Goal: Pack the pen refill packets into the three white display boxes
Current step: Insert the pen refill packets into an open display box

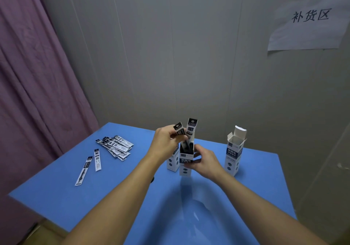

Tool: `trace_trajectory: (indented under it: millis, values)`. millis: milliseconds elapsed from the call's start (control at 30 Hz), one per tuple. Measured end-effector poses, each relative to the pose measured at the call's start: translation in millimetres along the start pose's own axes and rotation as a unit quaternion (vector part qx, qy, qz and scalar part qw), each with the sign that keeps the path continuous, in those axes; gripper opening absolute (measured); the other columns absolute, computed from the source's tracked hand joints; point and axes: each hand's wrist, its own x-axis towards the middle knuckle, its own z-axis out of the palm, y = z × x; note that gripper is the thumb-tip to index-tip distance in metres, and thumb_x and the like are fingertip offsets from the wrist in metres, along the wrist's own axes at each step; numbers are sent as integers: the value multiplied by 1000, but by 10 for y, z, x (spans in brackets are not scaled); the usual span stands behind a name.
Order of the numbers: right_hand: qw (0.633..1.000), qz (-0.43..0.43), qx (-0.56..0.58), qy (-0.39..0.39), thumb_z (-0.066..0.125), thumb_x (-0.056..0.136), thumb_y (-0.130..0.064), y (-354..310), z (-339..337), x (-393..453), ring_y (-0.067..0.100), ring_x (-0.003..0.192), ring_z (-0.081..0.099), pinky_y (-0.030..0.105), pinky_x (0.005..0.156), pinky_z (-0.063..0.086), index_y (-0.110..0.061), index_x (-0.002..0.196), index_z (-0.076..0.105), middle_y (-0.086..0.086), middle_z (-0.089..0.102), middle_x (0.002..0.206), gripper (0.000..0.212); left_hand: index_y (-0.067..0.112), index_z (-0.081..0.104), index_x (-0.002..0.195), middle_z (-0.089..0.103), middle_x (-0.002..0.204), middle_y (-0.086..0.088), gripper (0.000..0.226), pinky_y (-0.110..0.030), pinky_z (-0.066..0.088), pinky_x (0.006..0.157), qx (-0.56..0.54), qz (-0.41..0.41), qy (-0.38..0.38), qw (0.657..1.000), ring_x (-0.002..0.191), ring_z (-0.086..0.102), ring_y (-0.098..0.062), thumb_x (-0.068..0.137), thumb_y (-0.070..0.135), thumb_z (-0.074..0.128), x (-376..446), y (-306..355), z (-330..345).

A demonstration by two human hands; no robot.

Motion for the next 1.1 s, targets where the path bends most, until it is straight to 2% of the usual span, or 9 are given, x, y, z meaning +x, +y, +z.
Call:
trace_trajectory:
  millis: [167, 267, 367, 467, 600, 700, 833, 967, 1100]
  values:
    - [1000, 10, 0, -9, 84, 76, -16, 21, -8, -27, 13, 102, 63, 29, 83, 59, -23, 112, 62, -7, 66, 106, 43, 15, 79, 102, 70, 87, 17, 20, -8, 44, 71, 3, 65, 11, 998, 82, 64, 6, 84, 6, 78, 6, -15, -40]
    - [1000, 22, -2, -9, 85, 76, -17, 43, -16, -53, 12, 101, 63, 26, 81, 58, -23, 113, 62, -7, 65, 106, 44, 18, 76, 115, 73, 89, 10, 32, -19, 51, 75, 1, 117, 46, 992, 83, 67, -6, 85, 6, 77, 21, -13, -74]
    - [1000, 28, -9, -8, 86, 75, -19, 48, -26, -59, 10, 101, 62, 21, 77, 56, -25, 114, 62, -7, 65, 108, 46, 14, 77, 113, 73, 89, 6, 30, -26, 55, 75, 14, 170, 76, 982, 80, 68, -11, 85, 5, 76, 63, -9, -131]
    - [1000, 28, -11, -6, 86, 75, -19, 29, -23, -60, 9, 101, 62, 16, 72, 54, -25, 115, 62, -7, 65, 109, 46, 12, 79, 108, 73, 90, 4, 24, -19, 53, 73, 25, 199, 77, 977, 80, 68, -9, 86, 5, 76, 99, 19, -180]
    - [1000, 30, -7, -4, 86, 75, -20, -3, 10, -50, 8, 97, 64, 16, 70, 52, -27, 110, 62, -8, 67, 106, 43, 14, 80, 105, 73, 89, 7, 22, -16, 51, 72, 51, 189, 52, 979, 79, 66, -5, 85, 6, 77, 81, -25, -121]
    - [999, 34, 0, -2, 86, 74, -19, -22, 38, -22, 8, 96, 66, 19, 74, 55, -29, 106, 62, -8, 69, 104, 41, 18, 81, 102, 73, 87, 7, 22, -12, 44, 70, 54, 118, -5, 992, 81, 62, -7, 83, 7, 78, 24, -100, -21]
    - [999, 35, -4, -7, 86, 73, -18, -38, 38, -1, 10, 97, 67, 25, 79, 58, -27, 109, 63, -5, 68, 102, 44, 25, 79, 106, 65, 95, 8, 25, -18, 38, 74, 126, 33, -53, 990, 90, 52, -12, 82, 20, 82, 1, -243, 55]
    - [999, 31, -15, -18, 87, 72, -19, -15, 20, 6, 10, 98, 65, 28, 81, 59, -26, 110, 63, -8, 68, 104, 45, 35, 70, 121, 60, 101, 10, 47, -19, 46, 73, 46, 5, -49, 998, 87, 54, -10, 78, 27, 85, -14, -239, -2]
    - [999, 32, -22, -36, 86, 72, -18, 1, 50, -9, 9, 99, 64, 32, 83, 60, -26, 112, 63, -10, 67, 105, 48, 27, 72, 118, 64, 96, 10, 32, -16, 48, 72, 12, 43, -33, 998, 77, 55, -6, 88, 18, 76, 6, -178, -33]
